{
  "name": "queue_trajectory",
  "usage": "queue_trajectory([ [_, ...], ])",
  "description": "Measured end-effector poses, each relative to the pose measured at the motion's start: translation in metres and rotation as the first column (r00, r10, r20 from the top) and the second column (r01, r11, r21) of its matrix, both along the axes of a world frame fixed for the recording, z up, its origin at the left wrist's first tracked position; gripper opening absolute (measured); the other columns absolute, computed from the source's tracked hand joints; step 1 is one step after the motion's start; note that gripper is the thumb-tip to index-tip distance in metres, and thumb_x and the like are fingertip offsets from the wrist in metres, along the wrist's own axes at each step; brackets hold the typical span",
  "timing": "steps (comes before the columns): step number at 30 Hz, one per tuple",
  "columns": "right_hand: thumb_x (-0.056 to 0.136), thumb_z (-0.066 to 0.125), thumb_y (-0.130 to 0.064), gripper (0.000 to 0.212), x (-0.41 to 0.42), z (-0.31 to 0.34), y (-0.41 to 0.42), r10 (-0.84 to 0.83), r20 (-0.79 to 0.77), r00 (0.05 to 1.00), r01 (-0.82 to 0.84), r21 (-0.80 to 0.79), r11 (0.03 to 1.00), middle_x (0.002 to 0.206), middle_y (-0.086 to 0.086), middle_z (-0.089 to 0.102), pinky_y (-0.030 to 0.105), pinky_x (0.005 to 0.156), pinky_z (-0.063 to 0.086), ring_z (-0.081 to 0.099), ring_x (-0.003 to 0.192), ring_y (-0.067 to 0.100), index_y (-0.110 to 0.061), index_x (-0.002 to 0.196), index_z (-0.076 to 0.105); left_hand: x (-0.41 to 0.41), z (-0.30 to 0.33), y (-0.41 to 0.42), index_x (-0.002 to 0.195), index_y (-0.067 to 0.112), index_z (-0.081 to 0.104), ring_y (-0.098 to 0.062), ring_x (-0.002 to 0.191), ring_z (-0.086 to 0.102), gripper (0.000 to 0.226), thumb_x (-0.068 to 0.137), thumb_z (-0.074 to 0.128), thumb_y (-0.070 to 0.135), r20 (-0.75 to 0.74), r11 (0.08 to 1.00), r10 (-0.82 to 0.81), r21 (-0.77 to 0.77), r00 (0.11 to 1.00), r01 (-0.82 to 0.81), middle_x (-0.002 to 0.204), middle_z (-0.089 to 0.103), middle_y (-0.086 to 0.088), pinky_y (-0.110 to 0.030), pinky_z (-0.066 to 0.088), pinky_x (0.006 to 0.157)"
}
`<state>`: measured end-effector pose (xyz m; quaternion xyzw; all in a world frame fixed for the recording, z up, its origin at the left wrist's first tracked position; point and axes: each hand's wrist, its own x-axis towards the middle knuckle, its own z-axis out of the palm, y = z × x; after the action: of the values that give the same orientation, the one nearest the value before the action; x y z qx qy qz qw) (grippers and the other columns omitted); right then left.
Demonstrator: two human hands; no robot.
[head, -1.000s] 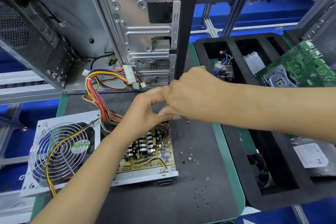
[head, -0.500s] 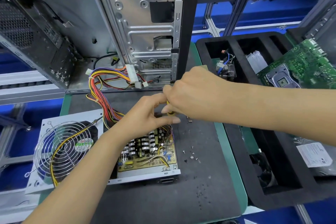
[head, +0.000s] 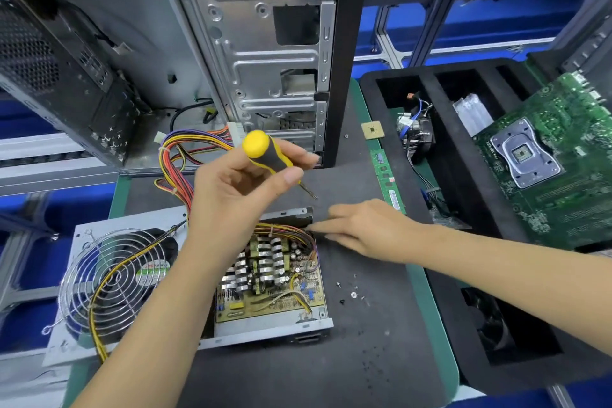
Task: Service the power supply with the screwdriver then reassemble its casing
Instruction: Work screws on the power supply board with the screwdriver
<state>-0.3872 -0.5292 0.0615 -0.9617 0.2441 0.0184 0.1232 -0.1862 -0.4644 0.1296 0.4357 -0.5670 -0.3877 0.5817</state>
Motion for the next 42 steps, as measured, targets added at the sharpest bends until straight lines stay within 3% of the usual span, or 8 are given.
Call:
queue_trajectory([
  [3,0.095,0.054,-0.021,0.033,0.007,-0.009,0.000,0.077,0.046,0.996,-0.074,-0.077,0.994,0.086,0.007,0.059,0.032,0.044,0.039,0.058,0.057,0.034,-0.024,0.127,0.059,0.007,0.005,0.001,0.094,0.019,0.073,-0.027,0.099,0.070,0.012,0.085,0.068,0.013,-0.023,1.000,0.020,-0.007,1.000,-0.020,0.099,0.075,-0.002,-0.035,0.056,0.086],
  [10,0.099,0.043,-0.027,0.029,0.019,-0.018,-0.008,0.039,0.058,0.998,-0.035,-0.063,0.997,0.106,0.003,0.061,0.036,0.058,0.045,0.063,0.080,0.032,-0.024,0.118,0.065,0.017,-0.003,0.011,0.095,0.012,0.071,-0.027,0.100,0.070,0.012,0.084,0.068,0.006,0.019,0.995,0.086,0.058,0.996,-0.087,0.097,0.075,-0.002,-0.039,0.056,0.088],
  [16,0.073,0.073,-0.006,0.018,0.022,-0.021,-0.004,0.094,0.051,0.994,-0.078,-0.261,0.962,0.080,-0.002,0.066,0.024,0.036,0.037,0.061,0.055,0.018,-0.019,0.086,0.072,0.025,-0.005,0.014,0.097,0.009,0.070,-0.026,0.101,0.070,0.014,0.083,0.068,0.008,-0.008,0.990,0.119,0.082,0.993,-0.118,0.096,0.075,-0.002,-0.035,0.055,0.090],
  [26,0.070,0.078,-0.011,0.012,0.021,-0.036,-0.003,0.173,0.157,0.972,-0.104,-0.374,0.922,0.068,0.000,0.062,0.027,0.036,0.041,0.059,0.055,0.018,-0.013,0.078,0.070,0.034,-0.002,0.008,0.096,0.008,0.069,-0.024,0.099,0.070,0.015,0.082,0.067,0.004,-0.008,0.984,0.148,0.098,0.989,-0.147,0.096,0.075,-0.006,-0.028,0.053,0.087],
  [33,0.073,0.078,-0.010,0.015,0.017,-0.020,-0.002,0.134,0.157,0.978,-0.096,-0.228,0.969,0.069,-0.001,0.065,0.025,0.039,0.044,0.064,0.061,0.020,-0.014,0.086,0.074,0.021,0.003,0.006,0.093,0.010,0.071,-0.028,0.095,0.070,0.012,0.082,0.072,0.008,0.010,0.991,0.095,0.090,0.995,-0.095,0.093,0.076,-0.004,-0.041,0.056,0.084],
  [36,0.087,0.065,-0.012,0.006,0.003,0.017,-0.008,-0.066,0.268,0.961,0.072,-0.010,0.997,0.068,0.003,0.065,0.032,0.050,0.050,0.063,0.061,0.021,-0.010,0.089,0.070,0.009,0.007,0.005,0.086,0.018,0.074,-0.028,0.090,0.070,0.010,0.077,0.077,0.014,0.053,0.994,-0.005,0.108,0.999,0.000,0.092,0.076,0.001,-0.042,0.057,0.082],
  [40,0.096,0.044,-0.045,0.035,-0.012,0.093,-0.018,-0.370,0.463,0.806,0.212,0.359,0.909,0.055,-0.006,0.059,0.016,0.049,0.041,0.055,0.046,0.007,-0.019,0.079,0.060,-0.015,-0.002,-0.001,0.085,0.017,0.076,-0.017,0.080,0.070,0.017,0.070,0.084,0.014,0.175,0.982,-0.104,0.176,0.979,0.073,0.086,0.075,-0.001,-0.032,0.057,0.080],
  [42,0.087,0.041,-0.067,0.045,-0.007,0.123,-0.017,-0.321,0.392,0.862,0.189,0.340,0.921,0.055,-0.006,0.060,0.014,0.046,0.039,0.055,0.046,0.009,-0.026,0.077,0.056,-0.025,-0.010,-0.006,0.083,0.010,0.077,-0.023,0.078,0.070,0.019,0.067,0.086,0.014,0.263,0.984,-0.093,0.169,0.960,0.049,0.084,0.074,-0.005,-0.034,0.056,0.078],
])
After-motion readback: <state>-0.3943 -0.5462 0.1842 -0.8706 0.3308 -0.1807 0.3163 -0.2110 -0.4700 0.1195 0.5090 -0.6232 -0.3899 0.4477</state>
